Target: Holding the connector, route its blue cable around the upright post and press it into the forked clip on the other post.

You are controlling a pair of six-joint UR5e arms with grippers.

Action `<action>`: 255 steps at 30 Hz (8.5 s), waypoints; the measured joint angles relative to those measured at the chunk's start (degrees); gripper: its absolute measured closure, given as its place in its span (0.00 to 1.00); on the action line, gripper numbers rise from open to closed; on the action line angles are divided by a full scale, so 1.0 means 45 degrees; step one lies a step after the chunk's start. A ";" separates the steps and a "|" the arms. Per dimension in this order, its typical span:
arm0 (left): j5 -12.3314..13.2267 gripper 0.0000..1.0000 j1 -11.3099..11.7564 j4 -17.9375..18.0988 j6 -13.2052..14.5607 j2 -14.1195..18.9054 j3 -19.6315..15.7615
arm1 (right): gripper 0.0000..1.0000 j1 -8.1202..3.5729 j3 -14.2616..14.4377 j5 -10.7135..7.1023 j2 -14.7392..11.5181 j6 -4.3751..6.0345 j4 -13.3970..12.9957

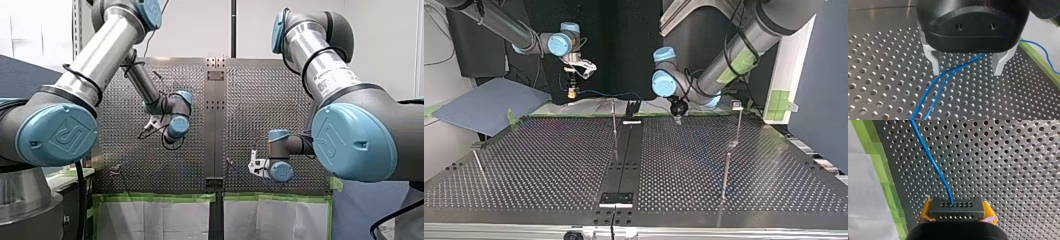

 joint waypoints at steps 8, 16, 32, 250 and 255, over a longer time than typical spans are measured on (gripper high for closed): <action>0.0000 0.00 0.0201 0.0460 -0.0168 -0.0074 0.0045 | 1.00 0.0001 0.0002 0.0000 -0.0001 0.0001 -0.0010; 0.0404 0.00 0.0429 0.0731 -0.0403 -0.0081 0.0058 | 1.00 -0.0002 0.0000 0.0000 -0.0002 0.0001 -0.0063; 0.1592 0.00 0.0326 -0.0090 -0.1440 -0.1429 0.1031 | 1.00 -0.0013 0.0000 0.0000 0.0001 -0.0036 -0.0106; 0.4350 0.00 -0.3108 0.3825 -1.0844 -0.4047 0.1382 | 1.00 -0.0637 -0.0742 -0.2914 0.0145 -0.1077 0.1306; 0.3774 0.00 -0.3267 0.3845 -1.0631 -0.4047 0.1379 | 1.00 -0.0671 -0.0740 -0.3019 0.0171 -0.1064 0.1242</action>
